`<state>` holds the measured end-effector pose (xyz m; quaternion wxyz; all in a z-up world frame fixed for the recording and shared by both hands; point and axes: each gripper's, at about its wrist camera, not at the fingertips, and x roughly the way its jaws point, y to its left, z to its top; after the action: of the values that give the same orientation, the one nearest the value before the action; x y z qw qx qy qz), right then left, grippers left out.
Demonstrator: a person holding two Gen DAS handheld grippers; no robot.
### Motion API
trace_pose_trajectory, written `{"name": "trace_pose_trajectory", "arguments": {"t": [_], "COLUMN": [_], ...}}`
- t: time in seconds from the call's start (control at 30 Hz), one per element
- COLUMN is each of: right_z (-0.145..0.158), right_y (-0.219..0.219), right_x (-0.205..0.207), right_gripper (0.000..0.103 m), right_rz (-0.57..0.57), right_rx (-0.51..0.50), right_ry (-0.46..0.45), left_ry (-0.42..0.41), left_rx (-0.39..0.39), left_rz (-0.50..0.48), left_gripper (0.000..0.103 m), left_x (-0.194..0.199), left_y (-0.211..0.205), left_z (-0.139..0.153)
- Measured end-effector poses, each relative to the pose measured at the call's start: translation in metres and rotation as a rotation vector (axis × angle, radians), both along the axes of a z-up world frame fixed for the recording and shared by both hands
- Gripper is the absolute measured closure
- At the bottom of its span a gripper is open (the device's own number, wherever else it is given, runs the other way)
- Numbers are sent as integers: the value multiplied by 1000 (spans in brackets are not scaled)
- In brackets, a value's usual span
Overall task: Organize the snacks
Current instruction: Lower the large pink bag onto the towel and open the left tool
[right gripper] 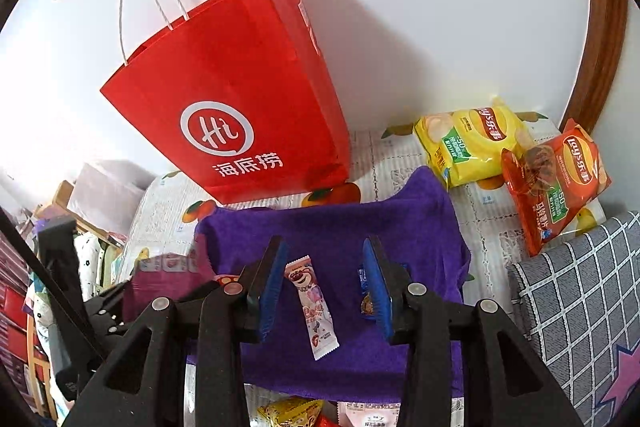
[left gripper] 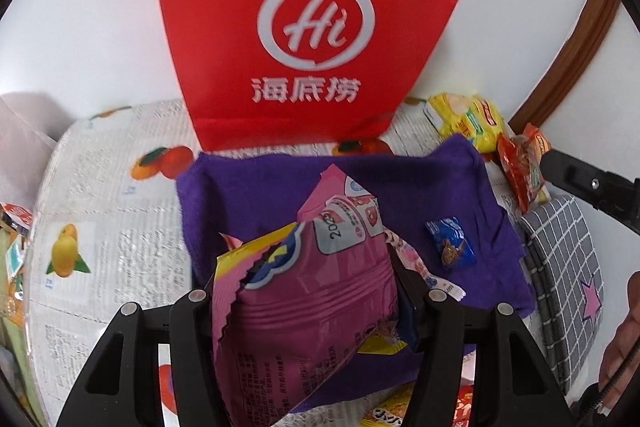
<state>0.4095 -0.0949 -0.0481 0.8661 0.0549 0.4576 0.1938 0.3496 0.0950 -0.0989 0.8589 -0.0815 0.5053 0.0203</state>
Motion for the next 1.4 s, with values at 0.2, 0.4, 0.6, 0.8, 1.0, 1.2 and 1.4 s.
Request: {"name": "trace_pose_trajectory", "arguments": {"t": [0.2, 0.4, 0.6, 0.8, 1.0, 1.2, 1.4], "right_z": [-2, -3, -6, -7, -7, -4, -2], "right_y": [-1, 0, 3, 6, 8, 10, 12], "right_x": [2, 2, 2, 1, 0, -2, -5], "right_gripper": [63, 63, 62, 62, 60, 60, 60], "right_rz": [-2, 1, 9, 20, 27, 32, 36], "right_rx": [0, -5, -22, -31, -41, -49, -57], "right_ry": [8, 8, 11, 9, 3, -8, -15], "left_ry": [29, 47, 65, 85, 101, 83, 58], "left_rx": [2, 3, 10, 7, -3, -6, -30], "left_rz": [-13, -20, -26, -25, -16, -20, -16], "left_gripper": [44, 44, 44, 44, 42, 32, 32], "left_x": [2, 3, 6, 8, 7, 5, 2], "left_y": [-4, -5, -7, -8, -4, -2, 1], "left_z": [-6, -11, -16, -21, -22, -15, -3]}}
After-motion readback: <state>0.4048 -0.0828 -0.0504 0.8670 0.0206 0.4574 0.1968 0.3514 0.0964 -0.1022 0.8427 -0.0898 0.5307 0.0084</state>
